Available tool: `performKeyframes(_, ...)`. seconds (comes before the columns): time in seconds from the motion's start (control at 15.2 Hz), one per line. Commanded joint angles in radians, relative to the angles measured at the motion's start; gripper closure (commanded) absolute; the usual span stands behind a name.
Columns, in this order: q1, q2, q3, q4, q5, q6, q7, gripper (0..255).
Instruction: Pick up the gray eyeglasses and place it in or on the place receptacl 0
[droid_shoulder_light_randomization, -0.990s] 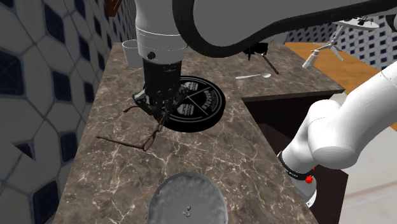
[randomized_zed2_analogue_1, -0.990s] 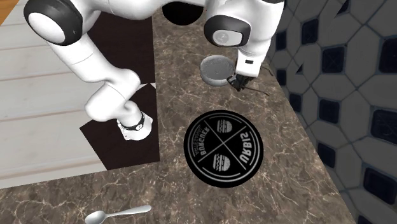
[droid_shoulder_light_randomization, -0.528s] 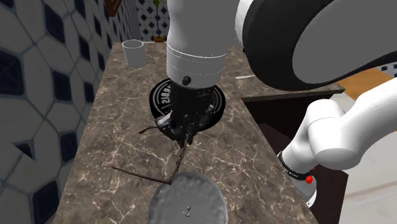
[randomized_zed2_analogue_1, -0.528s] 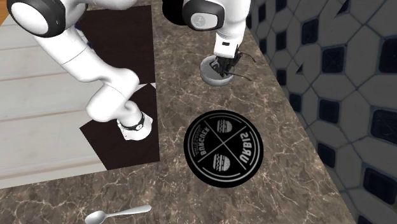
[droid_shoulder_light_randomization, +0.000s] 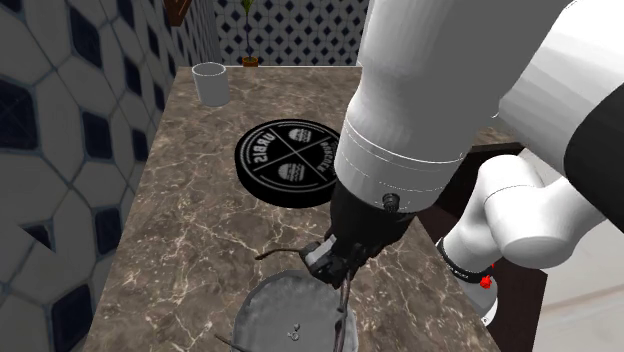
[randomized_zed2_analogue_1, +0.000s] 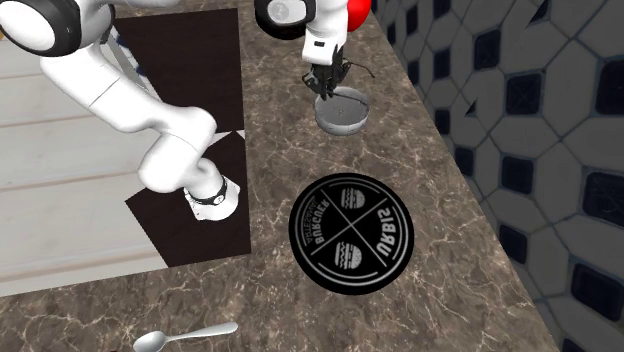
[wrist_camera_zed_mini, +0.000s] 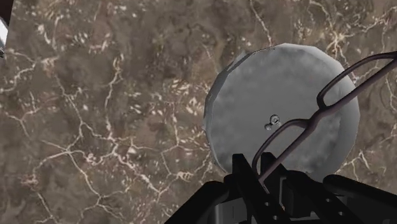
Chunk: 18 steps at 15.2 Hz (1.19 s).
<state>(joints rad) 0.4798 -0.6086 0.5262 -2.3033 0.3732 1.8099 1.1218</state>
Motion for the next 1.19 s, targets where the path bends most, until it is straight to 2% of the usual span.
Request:
performKeyframes(0.0, 0.015, -0.025, 0.010, -0.023, 0.016, 0.002, 0.015, 255)
performKeyframes(0.79, 0.025, -0.005, 0.057, -0.165, 0.051, 0.164, -0.002, 255)
performKeyframes(1.12, 0.026, -0.002, 0.060, -0.172, 0.053, 0.174, -0.003, 255)
